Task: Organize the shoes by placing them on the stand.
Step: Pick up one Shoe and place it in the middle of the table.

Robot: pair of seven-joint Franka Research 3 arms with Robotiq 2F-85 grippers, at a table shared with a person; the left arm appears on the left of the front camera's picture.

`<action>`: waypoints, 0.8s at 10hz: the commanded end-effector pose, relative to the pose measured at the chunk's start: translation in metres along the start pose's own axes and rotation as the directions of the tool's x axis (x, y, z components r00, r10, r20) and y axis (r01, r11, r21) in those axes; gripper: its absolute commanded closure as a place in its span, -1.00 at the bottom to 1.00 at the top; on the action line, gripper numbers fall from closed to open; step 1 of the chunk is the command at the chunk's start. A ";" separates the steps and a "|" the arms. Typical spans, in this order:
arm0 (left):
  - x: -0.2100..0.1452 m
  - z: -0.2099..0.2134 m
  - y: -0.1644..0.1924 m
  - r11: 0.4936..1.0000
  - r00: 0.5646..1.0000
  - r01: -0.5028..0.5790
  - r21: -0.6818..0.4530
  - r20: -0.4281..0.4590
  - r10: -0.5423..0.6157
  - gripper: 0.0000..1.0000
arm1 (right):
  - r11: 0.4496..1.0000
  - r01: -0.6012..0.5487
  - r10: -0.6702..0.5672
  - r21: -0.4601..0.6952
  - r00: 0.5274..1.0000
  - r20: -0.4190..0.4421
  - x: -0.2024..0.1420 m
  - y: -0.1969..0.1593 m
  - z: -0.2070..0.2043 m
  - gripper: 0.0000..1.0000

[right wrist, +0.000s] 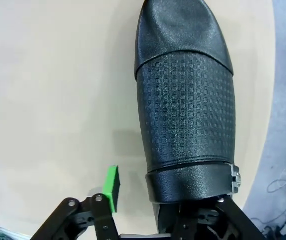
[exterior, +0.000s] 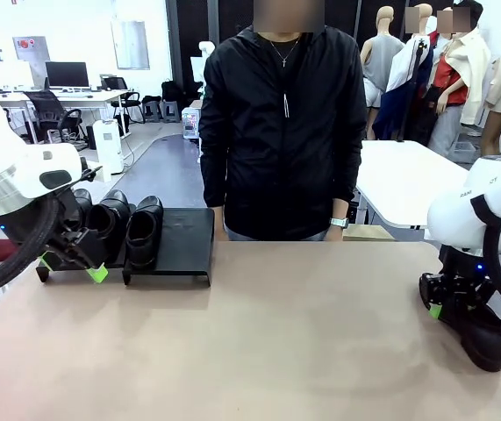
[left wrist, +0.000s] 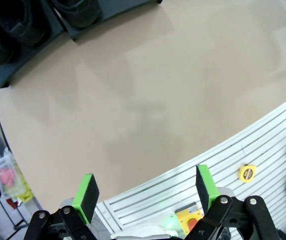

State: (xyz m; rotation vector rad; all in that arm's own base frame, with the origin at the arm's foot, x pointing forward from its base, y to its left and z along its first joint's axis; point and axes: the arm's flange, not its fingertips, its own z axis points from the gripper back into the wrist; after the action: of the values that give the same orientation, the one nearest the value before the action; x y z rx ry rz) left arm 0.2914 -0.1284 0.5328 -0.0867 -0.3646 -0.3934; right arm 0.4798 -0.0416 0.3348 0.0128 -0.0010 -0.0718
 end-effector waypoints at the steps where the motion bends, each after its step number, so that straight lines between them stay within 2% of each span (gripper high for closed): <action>1: 0.000 0.001 -0.001 1.000 1.000 -0.016 -0.012 0.005 0.016 -1.00 | 0.999 -0.013 0.013 0.035 1.000 -0.018 0.000 0.002 0.005 1.00; 5: 0.000 0.001 -0.001 1.000 1.000 -0.016 -0.012 0.005 0.016 -1.00 | 0.999 -0.017 0.017 0.034 1.000 0.001 -0.006 0.000 0.013 1.00; 8: 0.000 0.001 -0.001 1.000 1.000 -0.016 -0.012 0.005 0.016 -1.00 | 0.999 -0.019 0.017 0.029 0.997 0.081 -0.028 0.002 0.068 1.00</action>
State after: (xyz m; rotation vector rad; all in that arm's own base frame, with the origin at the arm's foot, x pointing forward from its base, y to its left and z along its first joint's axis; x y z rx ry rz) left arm 0.2915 -0.1284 0.5327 -0.0867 -0.3641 -0.3934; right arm 0.4701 -0.0395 0.3763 0.0159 -0.0496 -0.0629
